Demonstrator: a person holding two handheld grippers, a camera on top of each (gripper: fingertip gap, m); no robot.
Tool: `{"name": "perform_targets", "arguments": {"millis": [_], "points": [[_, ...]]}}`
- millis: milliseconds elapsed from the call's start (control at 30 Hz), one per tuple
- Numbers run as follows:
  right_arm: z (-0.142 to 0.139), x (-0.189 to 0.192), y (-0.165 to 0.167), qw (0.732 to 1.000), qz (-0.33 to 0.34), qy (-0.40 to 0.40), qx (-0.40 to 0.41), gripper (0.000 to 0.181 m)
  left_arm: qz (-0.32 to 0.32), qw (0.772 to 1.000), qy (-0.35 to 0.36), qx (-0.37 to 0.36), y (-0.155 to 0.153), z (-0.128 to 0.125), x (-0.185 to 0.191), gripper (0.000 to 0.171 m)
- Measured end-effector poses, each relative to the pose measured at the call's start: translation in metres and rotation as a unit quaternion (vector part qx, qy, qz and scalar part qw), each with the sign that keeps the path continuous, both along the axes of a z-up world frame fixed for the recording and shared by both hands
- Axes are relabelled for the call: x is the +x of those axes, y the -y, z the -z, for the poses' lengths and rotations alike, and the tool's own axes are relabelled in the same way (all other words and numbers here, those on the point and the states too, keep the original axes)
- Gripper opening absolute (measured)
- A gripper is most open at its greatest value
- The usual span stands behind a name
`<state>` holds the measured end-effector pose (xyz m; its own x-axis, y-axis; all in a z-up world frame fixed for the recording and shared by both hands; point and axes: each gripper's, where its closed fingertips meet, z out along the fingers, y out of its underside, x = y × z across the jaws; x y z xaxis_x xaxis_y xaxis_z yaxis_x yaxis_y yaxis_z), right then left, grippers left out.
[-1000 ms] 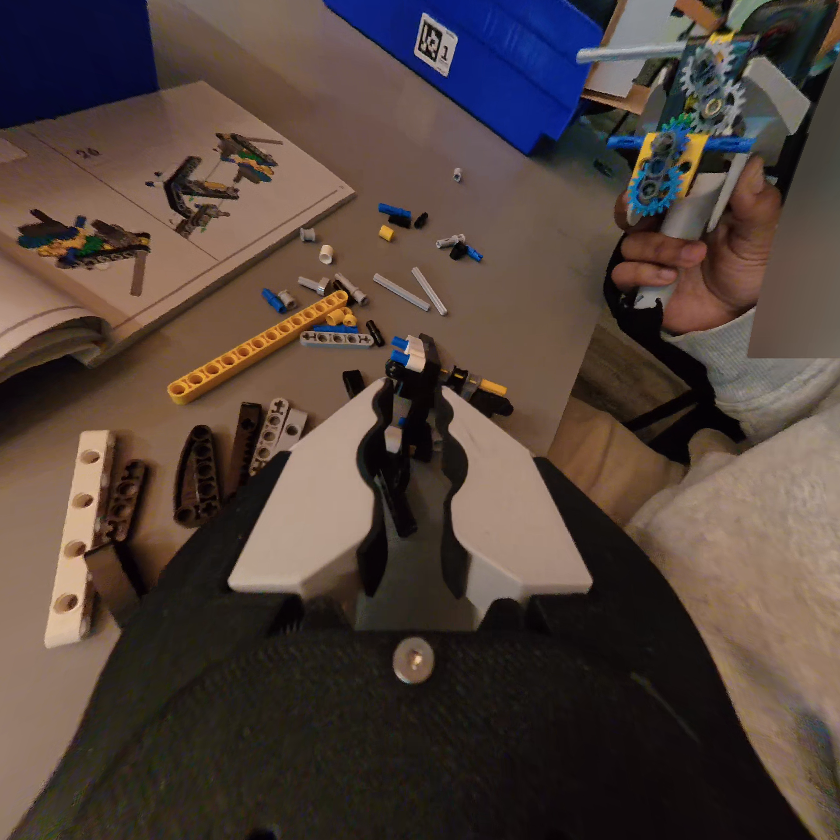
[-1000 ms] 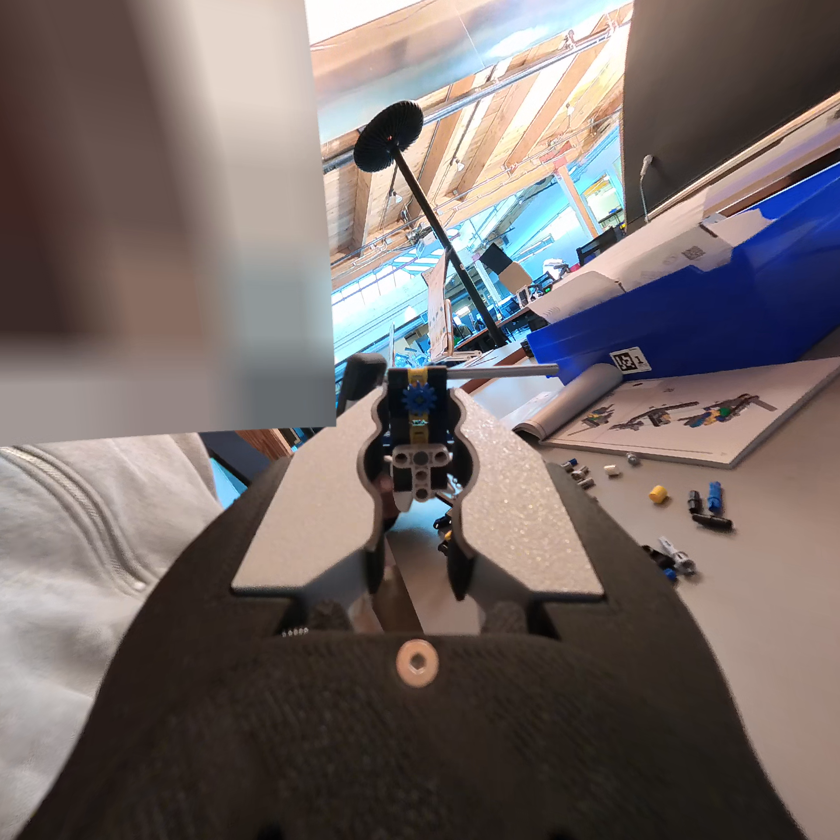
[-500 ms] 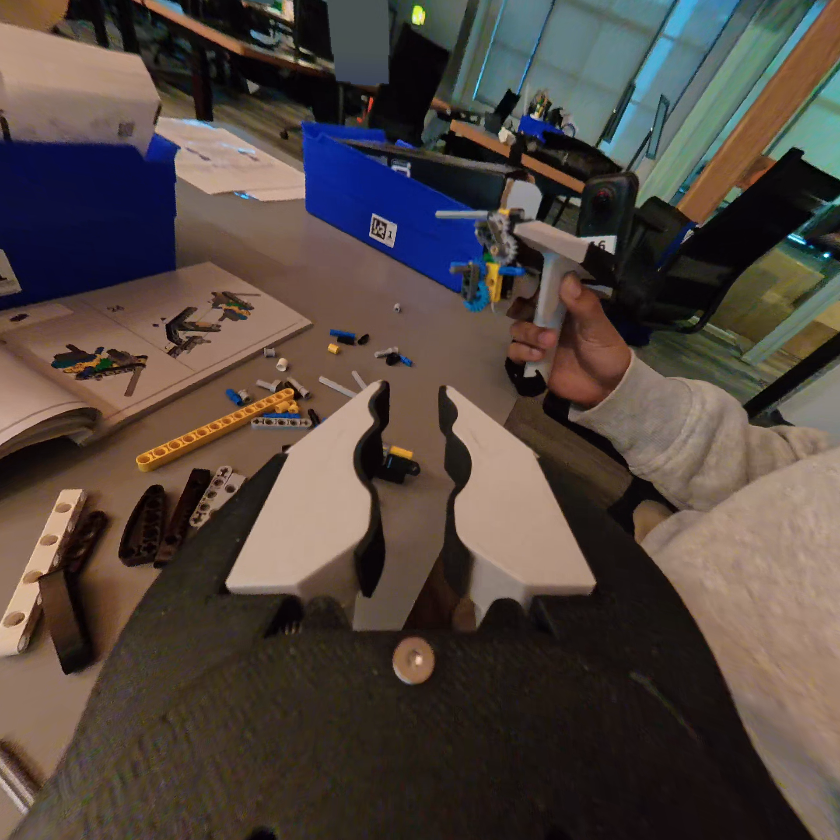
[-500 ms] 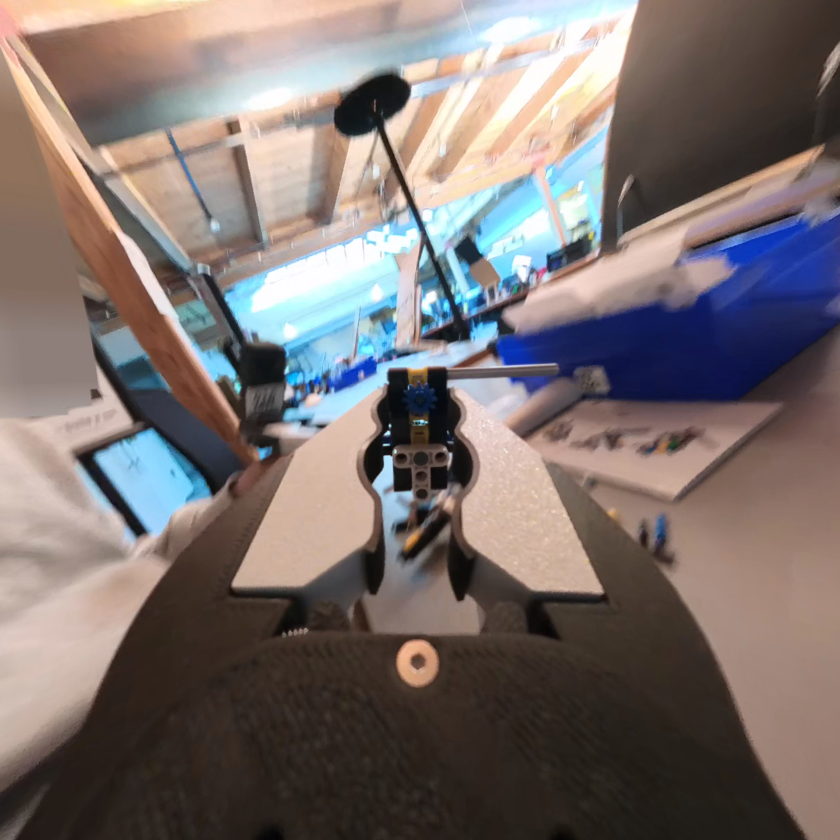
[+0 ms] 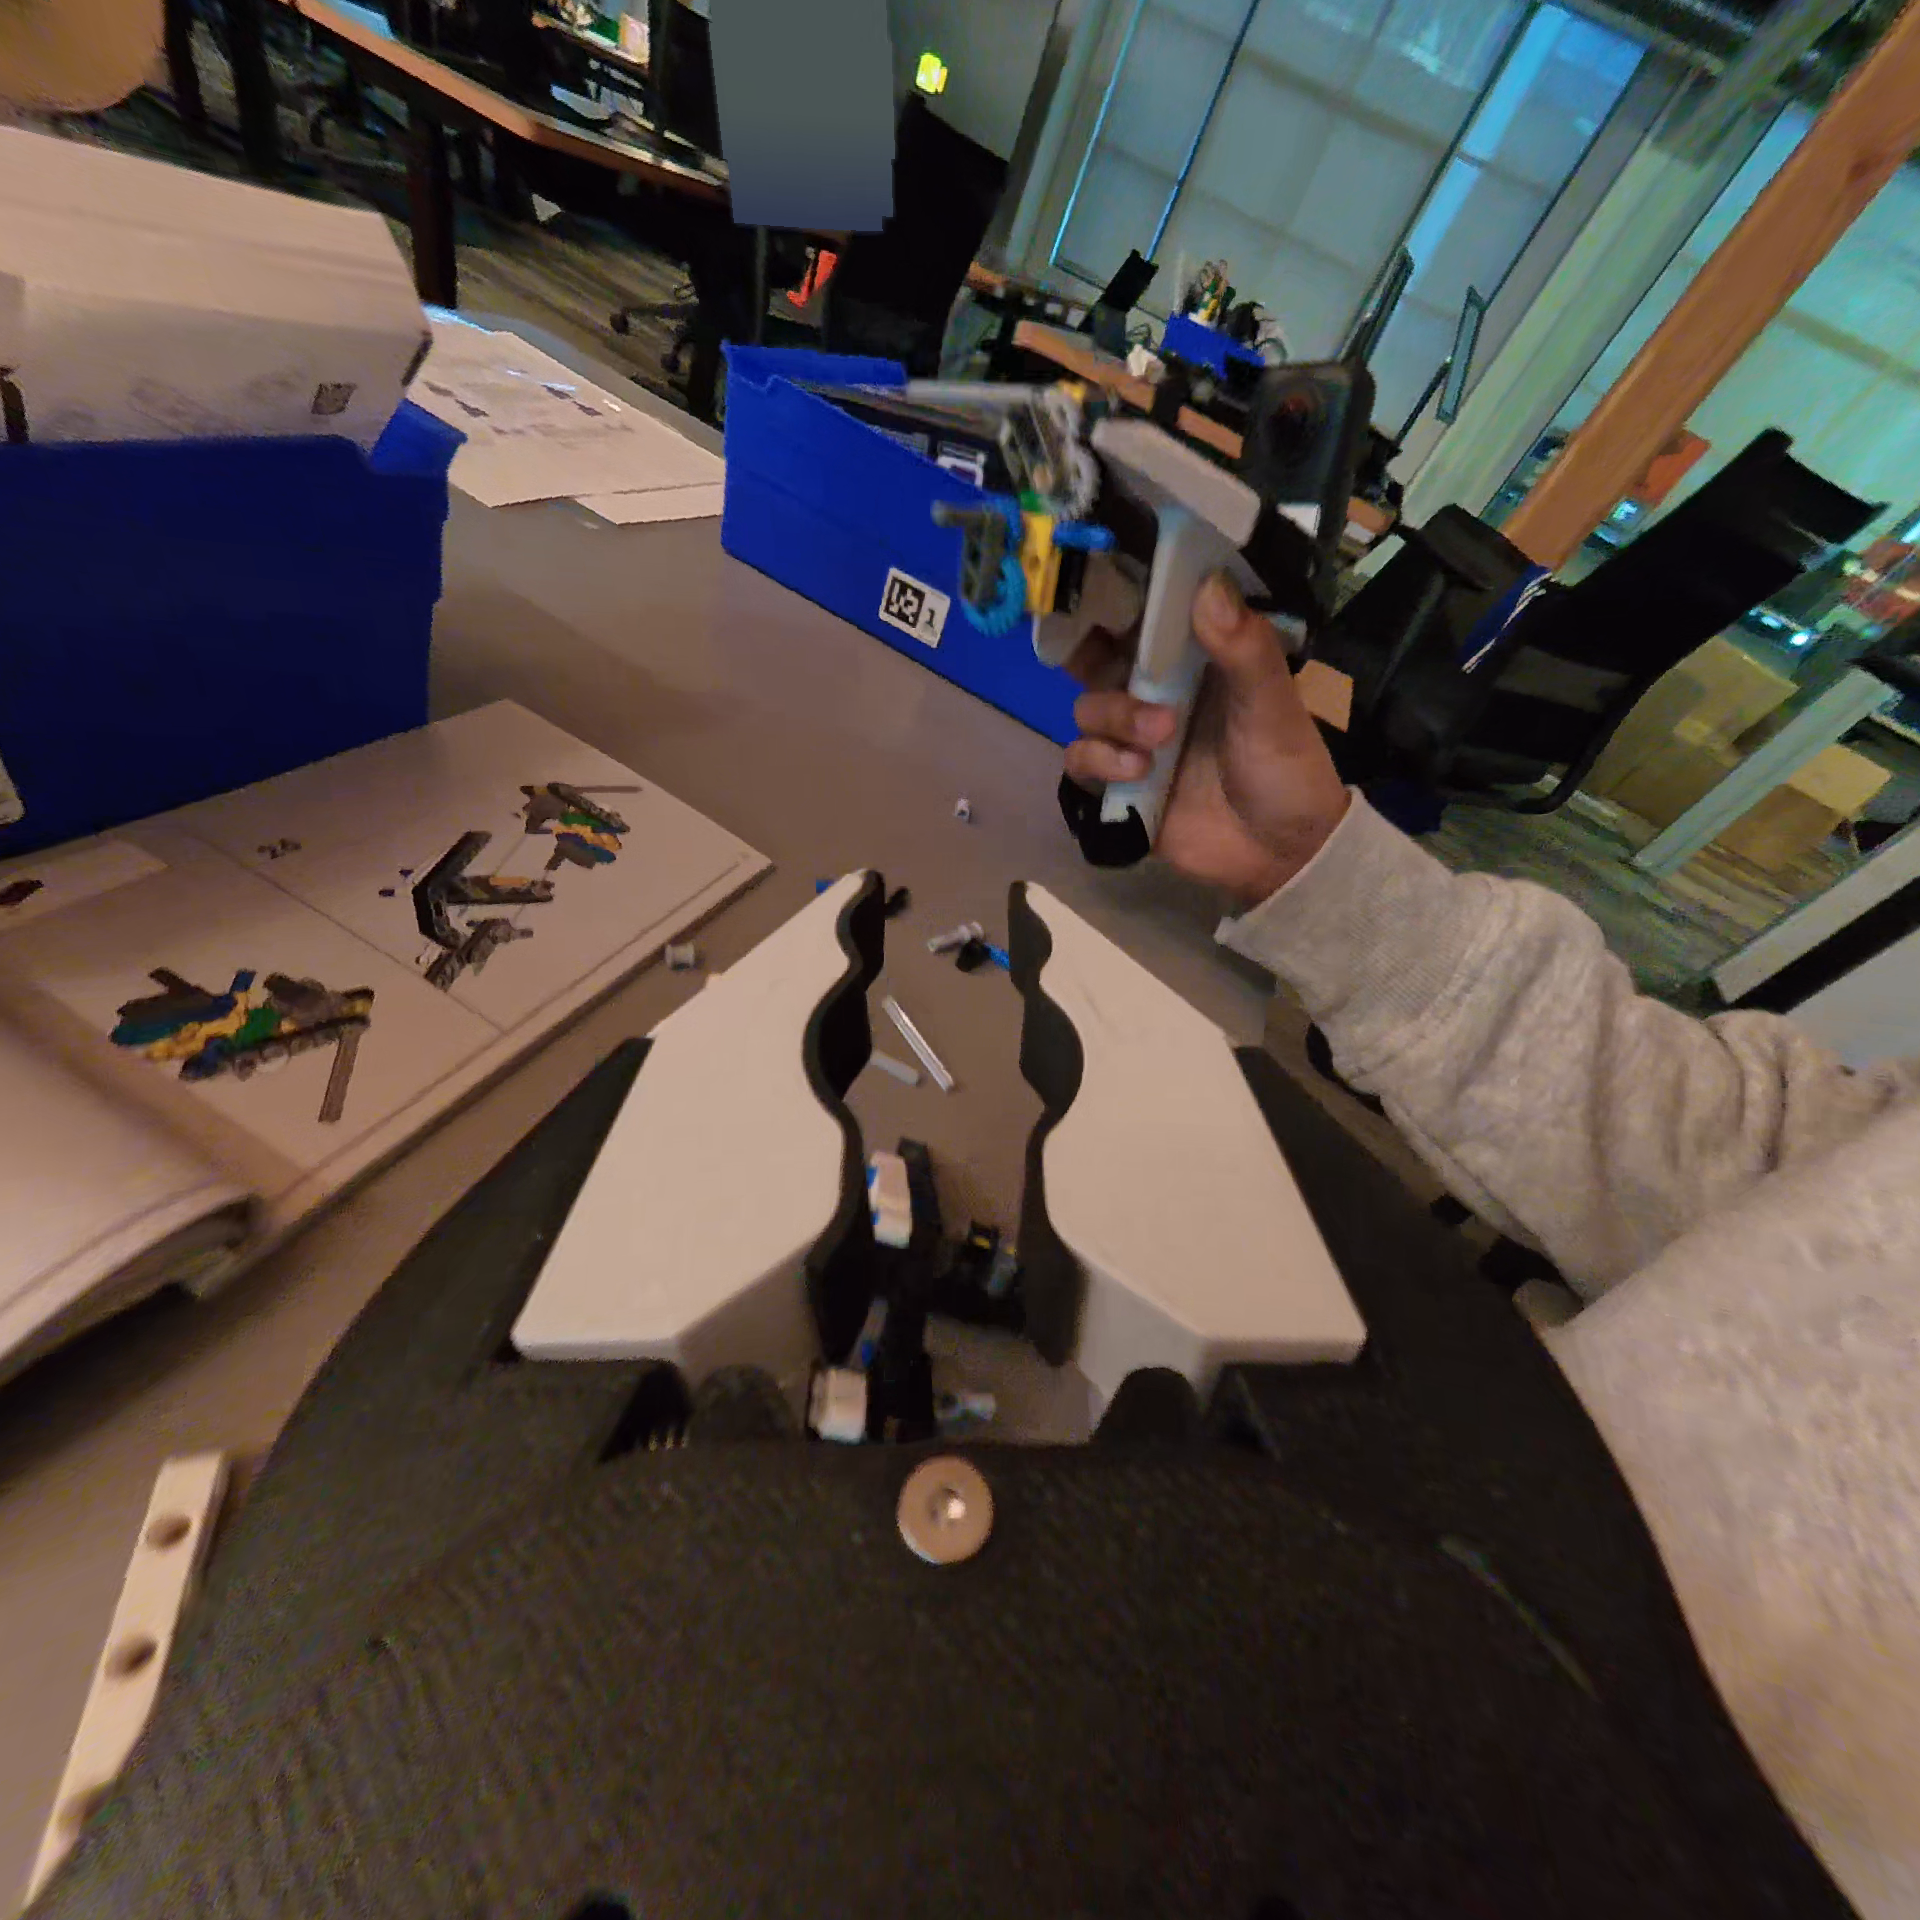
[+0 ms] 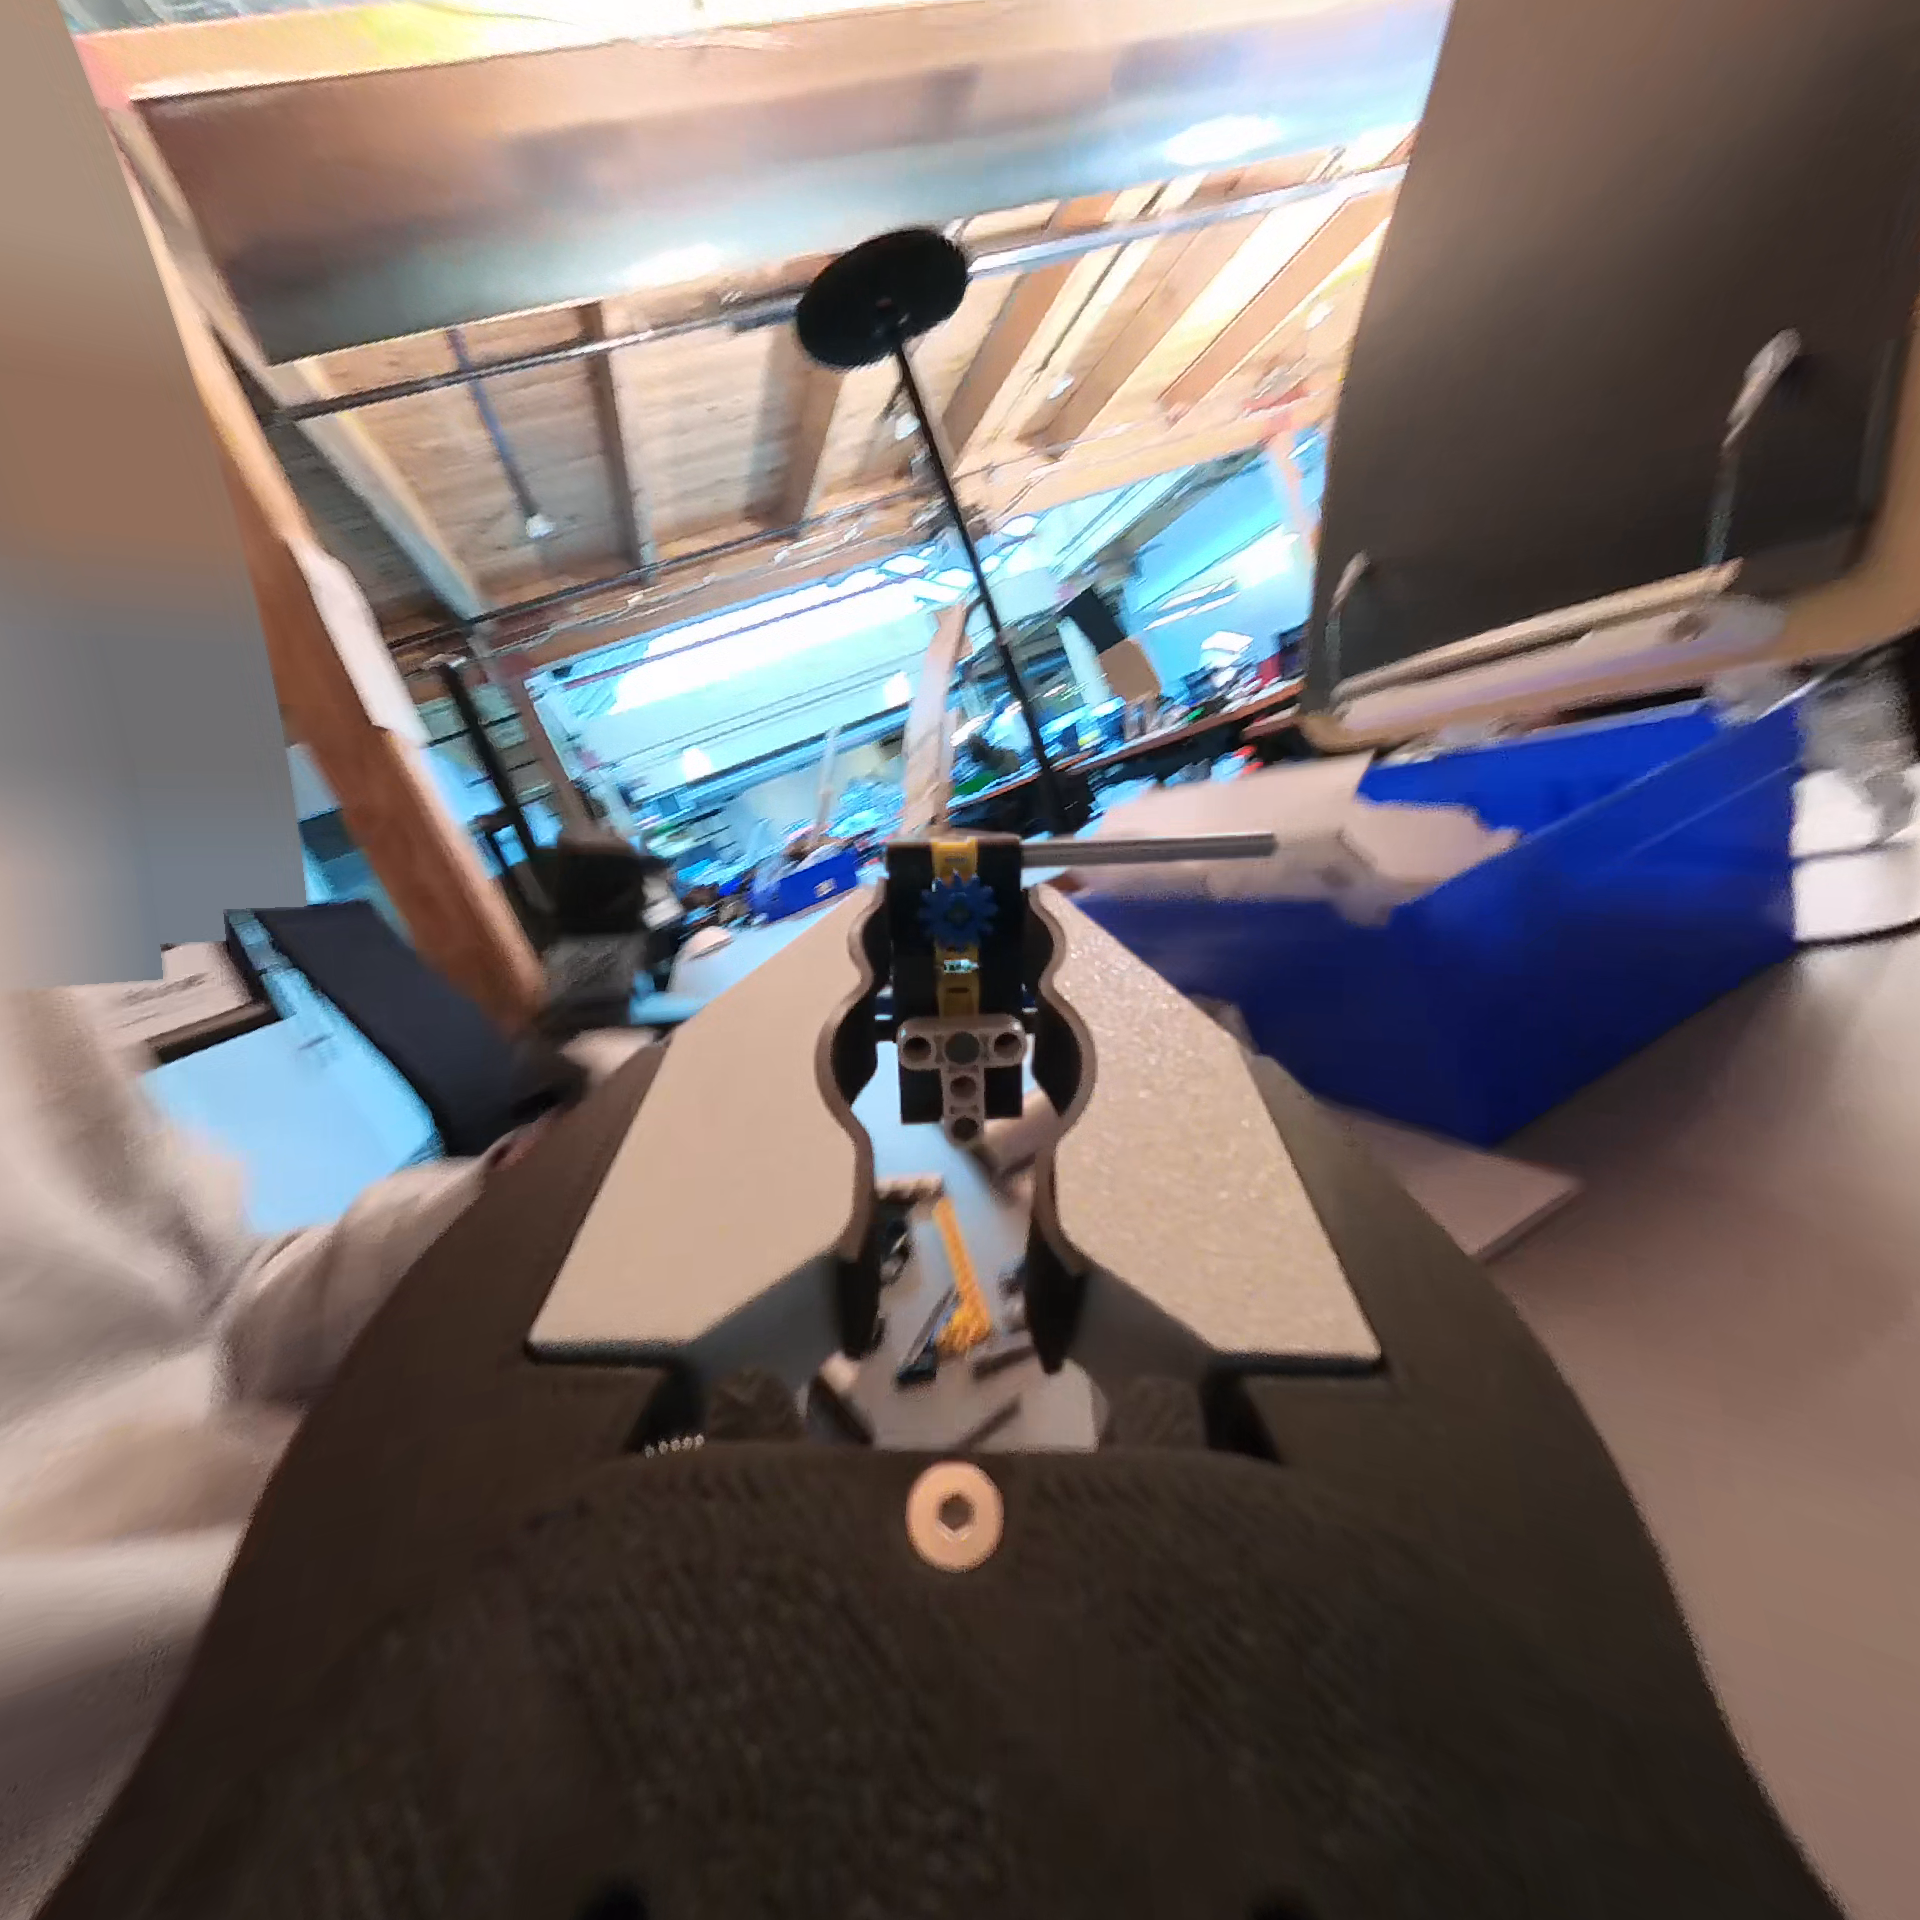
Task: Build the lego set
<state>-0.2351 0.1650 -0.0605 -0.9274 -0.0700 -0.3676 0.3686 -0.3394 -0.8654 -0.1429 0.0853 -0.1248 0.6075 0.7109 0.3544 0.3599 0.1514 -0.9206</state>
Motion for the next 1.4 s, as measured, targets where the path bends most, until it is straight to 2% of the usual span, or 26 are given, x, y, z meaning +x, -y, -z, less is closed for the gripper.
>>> {"name": "perform_targets", "arguments": {"millis": [267,467,733,933,1100,1267,1400], "points": [[0.007,-0.007,-0.011,0.998,-0.053,0.014,-0.009,0.022,0.014,0.998,0.000,0.054,-0.017,-0.012,-0.036,0.023],[0.016,0.001,0.000,0.996,-0.087,-0.006,0.031,0.022,0.019,0.996,0.017,0.084,-0.038,-0.005,-0.035,0.024],[0.007,0.017,-0.003,0.992,-0.124,-0.024,0.011,0.022,0.016,0.999,0.009,0.035,-0.057,-0.012,-0.022,0.026],[-0.018,0.032,-0.018,0.981,-0.179,-0.023,-0.074,0.022,0.003,0.999,-0.016,0.035,-0.067,-0.032,-0.015,0.031],[-0.022,0.045,-0.020,0.972,-0.214,-0.033,-0.089,0.023,0.014,0.998,-0.046,0.033,-0.079,-0.045,-0.007,0.034],[-0.016,0.048,-0.021,0.974,-0.210,-0.028,-0.077,0.023,0.034,0.998,-0.041,0.031,-0.089,-0.040,-0.004,0.036],[-0.016,0.047,-0.025,0.979,-0.190,-0.030,-0.069,0.023,0.024,0.999,-0.029,0.023,-0.083,-0.033,-0.008,0.036]]}}
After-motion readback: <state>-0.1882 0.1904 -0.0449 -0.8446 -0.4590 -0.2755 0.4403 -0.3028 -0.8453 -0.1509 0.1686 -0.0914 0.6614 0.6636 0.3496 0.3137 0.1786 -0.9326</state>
